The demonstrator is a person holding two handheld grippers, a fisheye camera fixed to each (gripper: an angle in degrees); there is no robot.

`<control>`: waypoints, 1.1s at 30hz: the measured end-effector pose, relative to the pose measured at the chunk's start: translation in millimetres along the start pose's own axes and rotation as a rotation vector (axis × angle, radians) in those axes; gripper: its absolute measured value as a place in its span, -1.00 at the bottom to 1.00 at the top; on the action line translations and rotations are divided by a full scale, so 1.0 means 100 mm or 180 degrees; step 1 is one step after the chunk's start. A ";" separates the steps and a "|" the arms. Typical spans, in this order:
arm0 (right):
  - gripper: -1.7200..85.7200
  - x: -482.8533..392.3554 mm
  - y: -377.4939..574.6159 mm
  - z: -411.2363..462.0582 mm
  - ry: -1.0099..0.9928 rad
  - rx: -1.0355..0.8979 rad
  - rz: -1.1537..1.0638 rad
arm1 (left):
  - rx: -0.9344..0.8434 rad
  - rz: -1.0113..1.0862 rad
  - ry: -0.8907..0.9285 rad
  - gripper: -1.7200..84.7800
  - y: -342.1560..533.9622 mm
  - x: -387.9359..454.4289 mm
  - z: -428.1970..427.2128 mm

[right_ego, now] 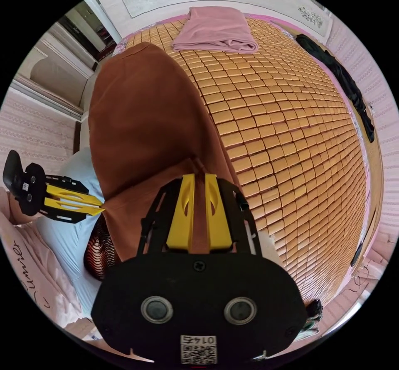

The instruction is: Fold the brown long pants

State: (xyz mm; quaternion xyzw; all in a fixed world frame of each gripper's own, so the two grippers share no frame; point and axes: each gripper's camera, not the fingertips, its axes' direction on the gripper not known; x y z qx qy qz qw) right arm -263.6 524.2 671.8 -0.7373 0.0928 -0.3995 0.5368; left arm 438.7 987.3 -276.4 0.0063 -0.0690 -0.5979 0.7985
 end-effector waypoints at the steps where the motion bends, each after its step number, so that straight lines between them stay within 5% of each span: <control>1: -0.86 -0.01 -0.05 0.00 0.0026 -0.0029 -0.0072 | 0.0003 0.0003 0.0002 -0.96 0.00 -0.01 -0.02; 10: -0.78 0.02 -0.26 -0.16 0.0060 -0.0063 -0.0188 | -0.0129 0.0164 -0.0552 -0.78 -0.07 0.15 -0.10; 21: -0.88 0.42 -0.21 0.02 -0.0638 -0.0108 -0.0310 | -0.0232 -0.0013 0.0014 -0.85 -0.13 -0.13 -0.13; 33: -0.93 0.55 0.04 -0.97 -0.0943 0.0944 -0.0750 | 0.0927 -0.0125 0.0148 -0.98 0.38 -0.45 -1.65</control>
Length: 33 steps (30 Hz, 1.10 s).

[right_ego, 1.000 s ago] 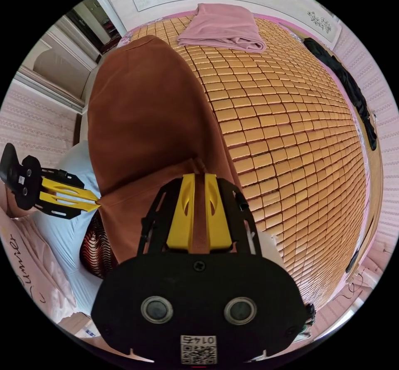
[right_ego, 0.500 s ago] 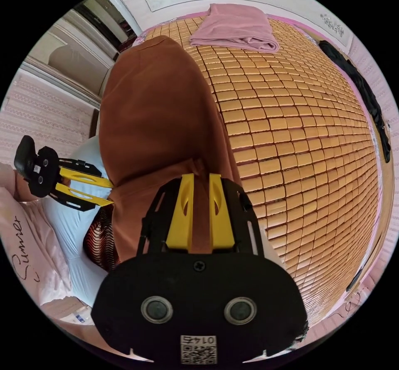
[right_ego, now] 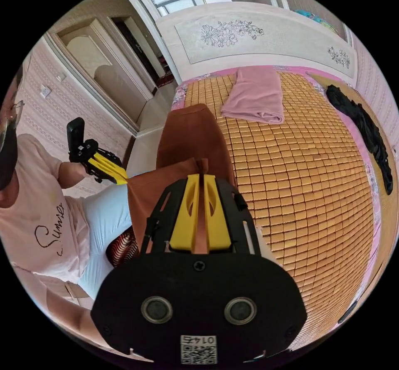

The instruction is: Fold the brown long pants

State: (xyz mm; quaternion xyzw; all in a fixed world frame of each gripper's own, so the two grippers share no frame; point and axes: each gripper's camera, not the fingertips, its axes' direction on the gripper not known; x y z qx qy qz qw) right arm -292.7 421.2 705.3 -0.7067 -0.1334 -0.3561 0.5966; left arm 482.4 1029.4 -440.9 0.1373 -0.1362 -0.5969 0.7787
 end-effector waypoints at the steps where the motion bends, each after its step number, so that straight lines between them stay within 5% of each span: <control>1: -0.93 -0.01 -0.26 -0.04 -0.0092 0.0102 -0.0126 | 0.0173 -0.0057 -0.0227 -0.98 -0.03 -0.17 -0.32; 5: -0.88 0.07 -1.26 0.32 -0.0298 0.0521 0.0028 | 0.0615 -0.0455 -0.1398 -0.91 -0.17 -0.97 -1.11; 7: -0.84 0.21 -1.40 0.75 -0.0257 0.0270 0.0447 | 0.0409 -0.0788 -0.1536 -0.82 -0.17 -1.40 -1.11; 12: -0.72 0.34 -0.50 1.17 0.0132 -0.0163 0.0839 | 0.0085 -0.1053 -0.1033 -0.79 0.15 -1.74 -0.73; 17: -0.65 0.22 1.74 0.69 0.0483 0.0421 0.1983 | 0.0126 -0.0402 -0.1183 -0.79 0.26 -1.13 -0.44; 22: -0.65 -0.14 3.23 0.95 -0.0297 0.0626 0.2953 | 0.0191 0.0202 -0.1215 -0.80 0.18 -0.45 -0.14; 27: -0.76 -0.42 3.62 1.14 -0.0470 0.0966 0.2773 | 0.0019 0.0598 -0.0526 -0.81 -0.04 0.09 0.30; 33: -0.66 -0.49 3.77 1.20 -0.0265 0.0885 0.2587 | -0.0093 0.1026 -0.0266 -0.81 -0.52 0.62 0.94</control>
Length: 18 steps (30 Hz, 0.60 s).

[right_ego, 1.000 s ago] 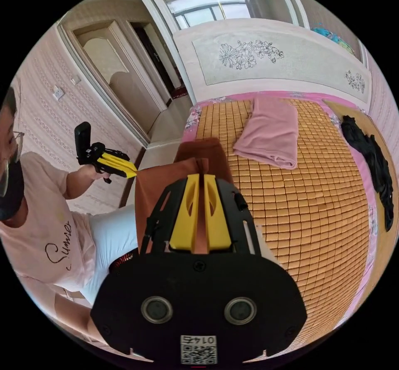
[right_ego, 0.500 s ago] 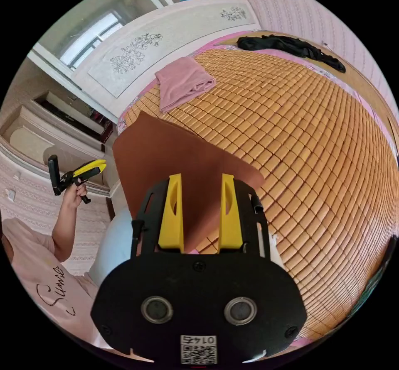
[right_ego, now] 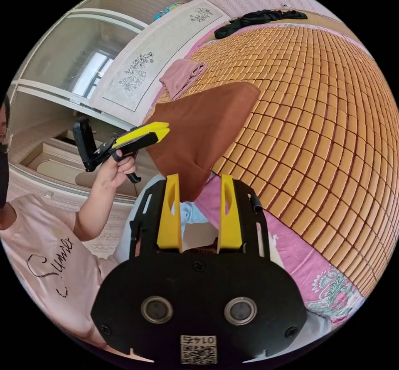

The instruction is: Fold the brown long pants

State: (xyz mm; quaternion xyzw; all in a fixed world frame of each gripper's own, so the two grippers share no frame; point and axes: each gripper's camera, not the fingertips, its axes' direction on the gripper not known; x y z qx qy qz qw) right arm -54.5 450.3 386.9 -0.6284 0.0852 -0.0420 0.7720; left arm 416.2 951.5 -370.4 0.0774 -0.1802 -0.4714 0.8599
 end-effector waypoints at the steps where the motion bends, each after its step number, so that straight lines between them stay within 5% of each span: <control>1: -0.66 0.05 0.01 0.10 0.0100 -0.0146 -0.0006 | 0.0043 0.0096 0.0028 -0.81 -0.20 0.03 0.16; 8: -0.86 0.38 0.35 0.39 -0.0326 -0.0220 0.0338 | -0.0909 0.0205 -0.0137 -0.89 -0.80 0.02 1.37; 12: -0.92 0.41 0.56 0.48 -0.0215 -0.0222 0.0421 | -0.0783 0.0088 0.0039 -0.93 -0.78 -0.07 1.41; 15: -0.95 0.47 0.76 0.84 -0.0531 -0.1038 0.0346 | -0.0757 0.0140 -0.0002 -0.93 -0.79 -0.04 1.45; 18: -0.94 0.55 0.96 0.79 -0.0624 -0.0793 0.0447 | -0.0707 0.0150 0.0028 -0.92 -0.78 -0.03 1.45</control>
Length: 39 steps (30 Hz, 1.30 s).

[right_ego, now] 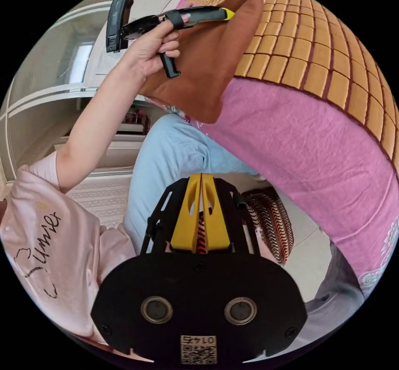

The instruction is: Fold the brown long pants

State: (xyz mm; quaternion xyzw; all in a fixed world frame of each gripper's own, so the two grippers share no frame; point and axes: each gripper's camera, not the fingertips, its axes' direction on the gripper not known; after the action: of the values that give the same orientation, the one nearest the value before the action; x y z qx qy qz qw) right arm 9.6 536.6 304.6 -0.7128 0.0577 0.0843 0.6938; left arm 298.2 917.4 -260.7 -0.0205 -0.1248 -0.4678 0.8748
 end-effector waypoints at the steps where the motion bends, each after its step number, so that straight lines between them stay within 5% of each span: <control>1: -0.93 0.06 0.01 -0.14 -0.0103 0.0254 0.0044 | 0.0057 -0.0034 0.0027 -0.92 0.02 -0.02 -0.05; 8: -0.65 0.20 -0.36 -0.57 -0.0199 0.0923 -0.0146 | 0.0448 -0.0032 -0.0113 -0.85 0.79 -0.04 -0.85; 11: -0.74 0.24 -0.64 -0.30 -0.0214 0.0413 -0.0033 | 0.0334 -0.0357 -0.0566 -0.85 1.30 -0.18 -0.98; 16: -0.84 0.29 -0.62 -0.53 -0.0506 0.0539 -0.0082 | 0.0179 -0.1105 -0.1078 -0.84 1.88 -0.65 -1.00; 19: -0.86 0.26 -0.55 -0.84 -0.0449 0.0701 -0.0138 | 0.0315 -0.1328 -0.0509 -0.86 1.95 -0.75 -0.87; 24: -0.87 0.22 -0.12 -1.48 0.0037 0.0957 -0.0022 | 0.0141 -0.0695 -0.0202 -0.92 1.59 -0.14 -0.59; 28: -0.89 0.47 0.54 -1.93 0.0465 0.1135 0.0765 | -0.0133 0.0442 0.0110 -0.96 1.28 0.48 -0.31; 31: -0.94 0.37 0.79 -2.15 0.1044 0.1348 0.1119 | -0.0204 0.0476 0.0181 -0.97 1.17 0.72 -0.30; 34: -0.96 -0.16 0.43 -2.15 0.1452 0.1434 0.0542 | 0.0041 0.0533 0.0294 -0.98 1.19 0.98 -0.45; 39: -0.97 -1.04 -0.94 -1.31 0.1592 0.0680 -0.0874 | -0.0082 0.0264 0.0333 -0.98 1.25 1.34 -0.14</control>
State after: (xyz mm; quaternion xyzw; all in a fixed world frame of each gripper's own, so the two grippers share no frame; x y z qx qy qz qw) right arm -67.9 404.9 420.5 -0.6356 0.1384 -0.1949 0.7340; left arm 475.3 876.8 -231.9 -0.0125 -0.0718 -0.4331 0.8984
